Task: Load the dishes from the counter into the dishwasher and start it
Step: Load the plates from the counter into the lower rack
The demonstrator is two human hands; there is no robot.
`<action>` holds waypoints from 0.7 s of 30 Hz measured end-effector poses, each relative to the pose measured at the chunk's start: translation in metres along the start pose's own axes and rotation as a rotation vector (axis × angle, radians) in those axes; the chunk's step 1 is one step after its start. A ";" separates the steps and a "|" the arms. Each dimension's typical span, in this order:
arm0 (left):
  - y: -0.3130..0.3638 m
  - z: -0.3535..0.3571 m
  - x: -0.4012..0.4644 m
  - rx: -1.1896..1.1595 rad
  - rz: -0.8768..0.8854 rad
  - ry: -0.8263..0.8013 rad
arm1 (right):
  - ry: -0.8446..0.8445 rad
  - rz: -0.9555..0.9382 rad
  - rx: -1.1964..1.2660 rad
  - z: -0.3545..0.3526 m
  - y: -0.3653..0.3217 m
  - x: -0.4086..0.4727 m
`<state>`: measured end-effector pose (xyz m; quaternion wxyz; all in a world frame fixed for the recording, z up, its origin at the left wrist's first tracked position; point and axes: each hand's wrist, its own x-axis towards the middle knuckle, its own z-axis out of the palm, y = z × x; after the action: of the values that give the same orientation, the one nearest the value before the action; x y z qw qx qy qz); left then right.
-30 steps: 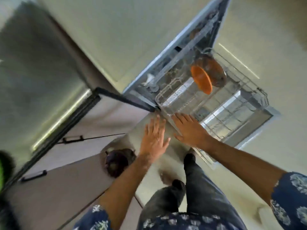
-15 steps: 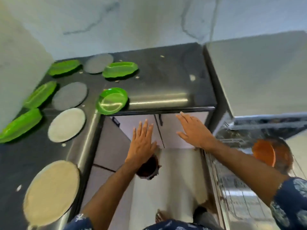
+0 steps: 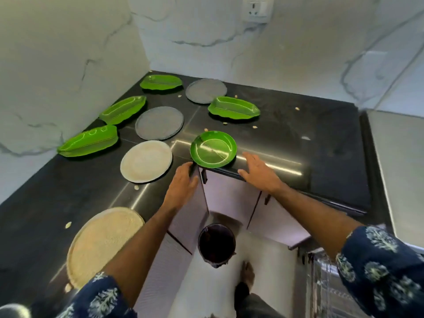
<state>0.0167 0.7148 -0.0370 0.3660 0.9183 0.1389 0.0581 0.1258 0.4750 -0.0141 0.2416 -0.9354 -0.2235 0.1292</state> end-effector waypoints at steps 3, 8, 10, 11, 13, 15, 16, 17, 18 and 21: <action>-0.004 0.002 0.030 -0.212 -0.225 0.002 | -0.027 0.162 0.189 0.005 0.003 0.052; -0.009 0.016 0.071 -0.470 -0.466 -0.073 | -0.105 0.318 0.453 0.010 0.003 0.116; -0.009 0.022 0.080 -0.509 -0.479 -0.100 | -0.140 0.357 0.489 0.014 0.005 0.133; -0.009 0.026 0.083 -0.525 -0.476 -0.115 | -0.156 0.375 0.511 0.016 0.007 0.139; -0.008 0.031 0.087 -0.566 -0.472 -0.115 | -0.179 0.410 0.593 0.018 0.012 0.144; -0.005 0.033 0.090 -0.610 -0.475 -0.084 | -0.184 0.434 0.718 0.015 0.018 0.140; -0.001 0.033 0.090 -0.628 -0.476 -0.070 | -0.175 0.436 0.779 0.012 0.022 0.135; 0.002 0.033 0.088 -0.637 -0.468 -0.058 | -0.168 0.434 0.834 0.009 0.027 0.127; 0.004 0.032 0.086 -0.635 -0.452 -0.049 | -0.161 0.428 0.884 0.005 0.032 0.118; 0.017 0.035 0.074 -0.607 -0.346 -0.083 | -0.111 0.412 1.000 -0.007 0.049 0.074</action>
<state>0.0984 0.7021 -0.0509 0.6321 0.7321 0.2541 -0.0035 0.2092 0.4696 -0.0427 0.6146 -0.7227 0.0407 0.3136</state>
